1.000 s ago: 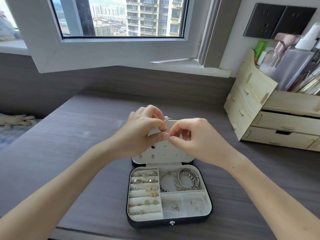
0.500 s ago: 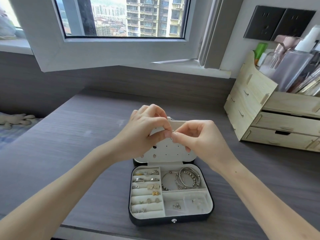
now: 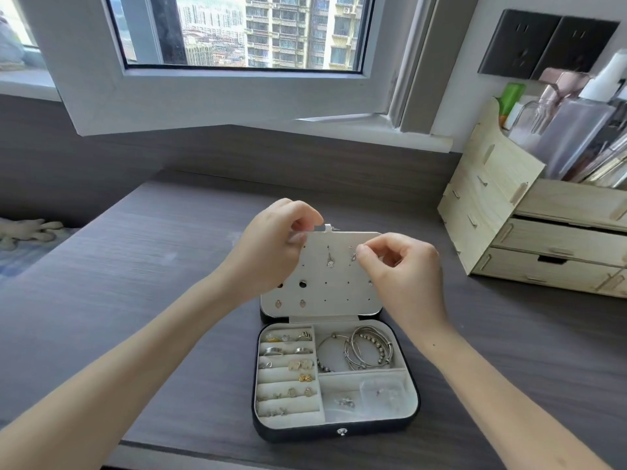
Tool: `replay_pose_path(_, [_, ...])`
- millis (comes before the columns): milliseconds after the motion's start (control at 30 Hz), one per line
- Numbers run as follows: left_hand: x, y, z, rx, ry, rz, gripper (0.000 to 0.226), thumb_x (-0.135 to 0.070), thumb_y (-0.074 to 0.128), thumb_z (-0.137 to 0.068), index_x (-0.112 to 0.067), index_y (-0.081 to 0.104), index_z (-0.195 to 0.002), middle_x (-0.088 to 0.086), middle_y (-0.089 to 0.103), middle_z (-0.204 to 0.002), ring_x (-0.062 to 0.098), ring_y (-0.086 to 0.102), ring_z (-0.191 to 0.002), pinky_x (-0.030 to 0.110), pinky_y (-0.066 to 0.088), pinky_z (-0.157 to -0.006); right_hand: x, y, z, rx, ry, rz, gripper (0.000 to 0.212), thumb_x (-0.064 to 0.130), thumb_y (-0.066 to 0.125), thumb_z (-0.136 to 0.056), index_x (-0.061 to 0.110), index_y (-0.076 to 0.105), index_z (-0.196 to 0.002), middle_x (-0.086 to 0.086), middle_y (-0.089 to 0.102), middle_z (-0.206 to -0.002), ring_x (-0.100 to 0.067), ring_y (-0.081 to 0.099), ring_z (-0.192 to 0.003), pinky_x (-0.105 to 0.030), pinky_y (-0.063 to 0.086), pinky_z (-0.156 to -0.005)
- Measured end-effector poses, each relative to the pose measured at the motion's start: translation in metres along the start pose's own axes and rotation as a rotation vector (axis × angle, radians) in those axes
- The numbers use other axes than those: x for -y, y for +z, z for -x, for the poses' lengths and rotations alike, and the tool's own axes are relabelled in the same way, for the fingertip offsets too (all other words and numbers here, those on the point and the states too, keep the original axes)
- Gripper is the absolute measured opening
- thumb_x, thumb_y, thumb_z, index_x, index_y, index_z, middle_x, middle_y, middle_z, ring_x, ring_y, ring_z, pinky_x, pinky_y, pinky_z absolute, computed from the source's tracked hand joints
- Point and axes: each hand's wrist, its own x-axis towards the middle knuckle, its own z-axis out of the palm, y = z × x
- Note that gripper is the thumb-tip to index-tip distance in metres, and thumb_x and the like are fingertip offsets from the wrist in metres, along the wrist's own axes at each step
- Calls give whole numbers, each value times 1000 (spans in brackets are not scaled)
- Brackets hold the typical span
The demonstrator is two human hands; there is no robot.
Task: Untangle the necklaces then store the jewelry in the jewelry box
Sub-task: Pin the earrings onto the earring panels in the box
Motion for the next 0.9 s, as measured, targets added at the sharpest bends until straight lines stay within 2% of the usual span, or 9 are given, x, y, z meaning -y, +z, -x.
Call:
replay_pose_path(67, [1, 2, -1, -14, -7, 3, 36, 12, 47, -82, -21, 60, -87, -3, 58, -91, 5, 54, -84, 7, 38, -66, 0, 4, 2, -28, -12, 25, 17, 16, 66, -78, 17, 66, -61, 4, 62, -57, -13, 54, -55, -30, 44, -55])
replay_pose_path(233, [2, 2, -1, -42, -9, 34, 38, 14, 50, -80, -23, 59, -82, -1, 63, -92, 3, 55, -83, 5, 38, -69, -2, 9, 5, -111, -57, 105, 20, 12, 65, -77, 17, 61, -58, 11, 53, -52, -9, 47, -52, -25, 39, -53])
replay_pose_path(367, [1, 1, -1, -52, -11, 53, 43, 14, 52, -81, -29, 57, -77, -1, 65, -91, 1, 55, -81, 4, 38, -68, -2, 13, 4, -118, -89, 103, 19, 13, 65, -78, 15, 62, -59, 11, 54, -53, -8, 47, -52, -27, 40, -54])
replay_pose_path(467, [0, 1, 0, -54, -9, 56, 39, 14, 53, -81, -25, 60, -80, -4, 65, -89, -1, 55, -80, 4, 39, -68, 1, 15, 5, -108, -95, 151, 21, 15, 65, -78, 16, 59, -58, 13, 52, -52, -9, 48, -52, -26, 38, -53])
replay_pose_path(567, [-1, 0, 2, -60, -9, 69, 38, 14, 53, -80, -23, 61, -80, -7, 64, -87, -4, 54, -78, 3, 38, -68, 5, 13, -2, -49, -46, 231, 22, 20, 64, -80, 20, 57, -59, 10, 55, -55, -15, 53, -58, -26, 34, -56])
replay_pose_path(667, [-2, -1, 4, -65, 2, 83, 38, 16, 53, -79, -21, 61, -79, -11, 62, -84, -8, 53, -78, 4, 38, -67, 9, 6, -11, 66, 18, 294, 17, 24, 64, -81, 20, 64, -65, 6, 63, -64, -19, 60, -72, -27, 39, -63])
replay_pose_path(767, [-5, -1, 5, -74, 19, 77, 37, 17, 53, -79, -19, 62, -78, -12, 62, -83, -9, 53, -77, 4, 38, -67, 16, 2, -15, 171, -13, 377, 15, 29, 64, -82, 20, 66, -70, 3, 67, -73, -21, 61, -80, -28, 41, -68])
replay_pose_path(900, [-6, 0, 7, -81, 24, 66, 36, 17, 55, -79, -18, 62, -78, -10, 62, -83, -6, 53, -77, 5, 39, -67, 21, -6, -27, 263, -80, 544, 19, 37, 64, -80, 20, 69, -74, 7, 67, -81, -19, 61, -84, -26, 41, -70])
